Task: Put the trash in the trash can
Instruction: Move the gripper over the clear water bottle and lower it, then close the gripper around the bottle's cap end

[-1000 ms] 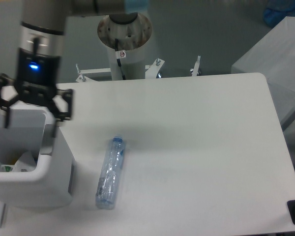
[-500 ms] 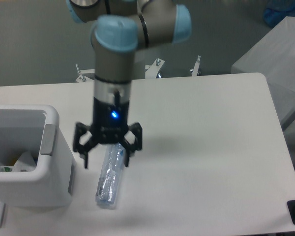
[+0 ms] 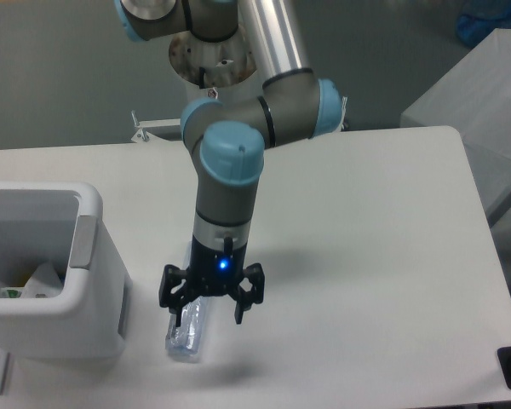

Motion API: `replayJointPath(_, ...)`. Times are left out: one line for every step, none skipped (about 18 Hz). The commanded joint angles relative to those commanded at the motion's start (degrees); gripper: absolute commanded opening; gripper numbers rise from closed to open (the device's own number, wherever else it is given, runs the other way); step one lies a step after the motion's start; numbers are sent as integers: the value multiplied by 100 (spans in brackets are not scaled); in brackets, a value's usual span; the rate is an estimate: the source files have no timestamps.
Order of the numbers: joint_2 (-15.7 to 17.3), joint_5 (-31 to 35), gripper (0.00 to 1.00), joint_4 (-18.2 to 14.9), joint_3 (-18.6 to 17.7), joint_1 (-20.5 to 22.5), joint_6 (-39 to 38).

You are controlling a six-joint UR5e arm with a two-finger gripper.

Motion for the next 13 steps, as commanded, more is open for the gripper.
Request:
replayJointPath(-44, 9, 100, 0, -18, -26, 70)
replayJointPath(-88, 35, 100, 9, -88, -70, 115)
replayJointPath(-123, 114, 100, 17, -132, -88, 176)
replayJointPath(-141, 202, 100, 9, -141, -131, 211)
replayJointPath(-193, 281, 100, 0, -141, -210, 212)
replayJointPath(-255, 343, 100, 9, -141, -272, 221)
replayJointPath(-308, 387, 100, 26, -106, -316, 221)
replayJointPath(-395, 387, 100, 18, -36, -369, 221)
replayJointPath(-492, 387, 100, 26, 43, -395, 221)
replayJointPath(-580, 396, 100, 26, 87, -439, 221)
replayJointPath(-650, 396, 100, 26, 113, -492, 221)
replayJointPath(-660, 396, 100, 26, 114, -501, 229)
replayJointPath(-660, 396, 100, 26, 140, -527, 229)
